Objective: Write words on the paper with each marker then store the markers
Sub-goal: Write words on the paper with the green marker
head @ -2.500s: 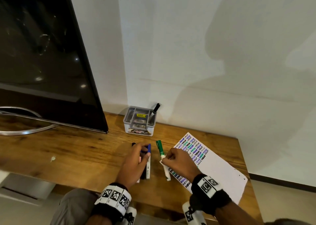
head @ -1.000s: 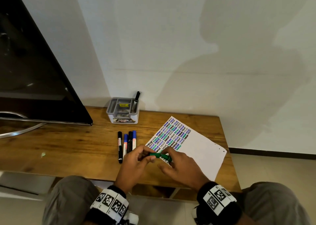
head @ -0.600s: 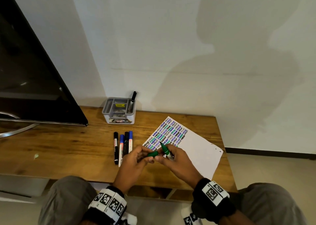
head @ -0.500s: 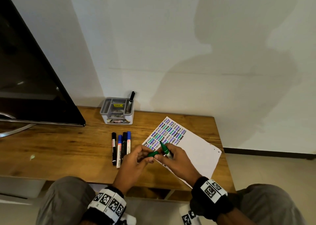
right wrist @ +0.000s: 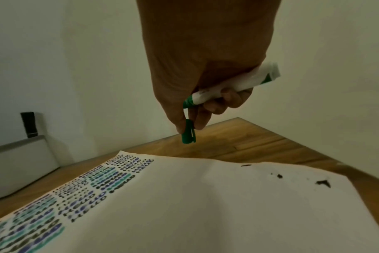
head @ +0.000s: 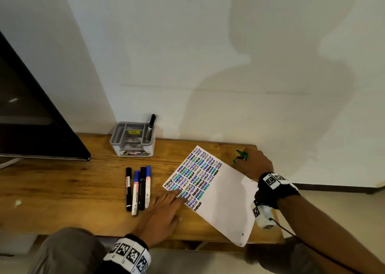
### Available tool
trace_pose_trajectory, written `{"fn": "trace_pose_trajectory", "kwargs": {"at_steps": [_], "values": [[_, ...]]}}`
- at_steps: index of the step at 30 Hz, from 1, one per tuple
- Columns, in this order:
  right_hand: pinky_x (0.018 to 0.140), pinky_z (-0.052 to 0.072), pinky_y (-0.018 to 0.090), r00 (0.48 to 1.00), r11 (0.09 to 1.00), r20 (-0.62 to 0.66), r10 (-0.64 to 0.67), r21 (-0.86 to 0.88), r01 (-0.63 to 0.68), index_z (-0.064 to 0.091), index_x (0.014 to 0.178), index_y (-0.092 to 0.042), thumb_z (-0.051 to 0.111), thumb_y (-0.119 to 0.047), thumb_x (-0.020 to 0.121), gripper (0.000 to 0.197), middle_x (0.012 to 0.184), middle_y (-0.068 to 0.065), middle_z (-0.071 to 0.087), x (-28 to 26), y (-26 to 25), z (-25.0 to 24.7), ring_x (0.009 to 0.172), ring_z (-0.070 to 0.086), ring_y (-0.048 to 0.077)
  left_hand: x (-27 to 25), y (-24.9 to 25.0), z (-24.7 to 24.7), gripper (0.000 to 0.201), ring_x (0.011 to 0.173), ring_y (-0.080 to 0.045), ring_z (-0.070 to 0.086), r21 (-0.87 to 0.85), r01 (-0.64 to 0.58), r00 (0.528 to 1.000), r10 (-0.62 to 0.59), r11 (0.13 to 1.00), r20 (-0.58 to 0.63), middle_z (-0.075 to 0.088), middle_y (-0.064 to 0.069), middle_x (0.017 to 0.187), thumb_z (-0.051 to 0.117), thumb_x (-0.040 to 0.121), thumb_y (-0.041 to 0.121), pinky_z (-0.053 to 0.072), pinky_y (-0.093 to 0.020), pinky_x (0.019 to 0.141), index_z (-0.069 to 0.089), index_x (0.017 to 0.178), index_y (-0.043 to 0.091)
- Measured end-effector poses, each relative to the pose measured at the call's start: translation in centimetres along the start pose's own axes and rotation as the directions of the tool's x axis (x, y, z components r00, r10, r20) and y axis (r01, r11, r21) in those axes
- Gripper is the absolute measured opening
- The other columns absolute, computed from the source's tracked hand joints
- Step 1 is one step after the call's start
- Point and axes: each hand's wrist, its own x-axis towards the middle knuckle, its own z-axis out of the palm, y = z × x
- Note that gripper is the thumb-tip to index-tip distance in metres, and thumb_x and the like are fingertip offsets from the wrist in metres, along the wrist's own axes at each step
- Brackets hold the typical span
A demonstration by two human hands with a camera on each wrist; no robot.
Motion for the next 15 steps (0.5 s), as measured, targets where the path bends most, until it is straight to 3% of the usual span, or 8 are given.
{"fn": "trace_pose_trajectory", "kwargs": {"at_steps": [5, 10, 13, 15], "values": [[0.089, 0.051, 0.039, 0.999, 0.995, 0.007, -0.033, -0.095, 0.034, 0.060, 0.121, -0.020, 0.060, -0.043, 0.092, 0.036, 0.124, 0.008, 0.064, 1.0, -0.3, 0.4, 0.109, 0.064, 0.032, 0.3, -0.5, 1.2, 0.063, 0.152, -0.013, 0.000, 0.063, -0.046, 0.998, 0.043, 0.997, 0.036, 0.000, 0.015, 0.164, 0.049, 0.097, 0.043, 0.006, -0.044, 0.121, 0.017, 0.152, 0.047], [0.086, 0.049, 0.037, 0.999, 0.996, 0.019, -0.044, -0.078, 0.045, 0.061, 0.119, -0.020, 0.062, -0.045, 0.091, 0.037, 0.120, 0.007, 0.065, 1.0, -0.4, 0.5, 0.109, 0.064, 0.032, 0.5, -0.9, 1.9, 0.066, 0.150, -0.012, -0.010, 0.082, -0.054, 0.995, 0.047, 0.995, 0.091, -0.004, 0.013, 0.165, 0.046, 0.098, 0.046, -0.001, -0.047, 0.120, 0.010, 0.152, 0.048], [0.078, 0.048, 0.036, 1.000, 0.996, 0.005, 0.004, 0.094, -0.004, 0.063, 0.110, -0.016, 0.061, -0.047, 0.089, 0.037, 0.102, 0.007, 0.063, 0.9, 0.1, 0.0, 0.096, 0.063, 0.032, 0.4, -1.2, 1.8, 0.066, 0.148, -0.010, -0.010, 0.068, -0.040, 0.997, 0.035, 0.997, 0.067, -0.002, 0.013, 0.164, 0.048, 0.097, 0.047, -0.006, -0.043, 0.115, 0.013, 0.153, 0.047], [0.075, 0.045, 0.036, 0.999, 0.948, -0.038, 0.012, 0.319, 0.001, 0.064, 0.103, -0.005, 0.053, -0.036, 0.096, 0.033, 0.096, 0.012, 0.066, 0.8, 0.7, -0.5, 0.084, 0.059, 0.029, 0.3, -1.4, 1.6, 0.065, 0.151, -0.013, -0.005, 0.080, -0.020, 0.998, 0.016, 0.997, 0.053, -0.001, 0.013, 0.165, 0.048, 0.097, 0.047, -0.007, -0.042, 0.115, 0.014, 0.153, 0.047]]}}
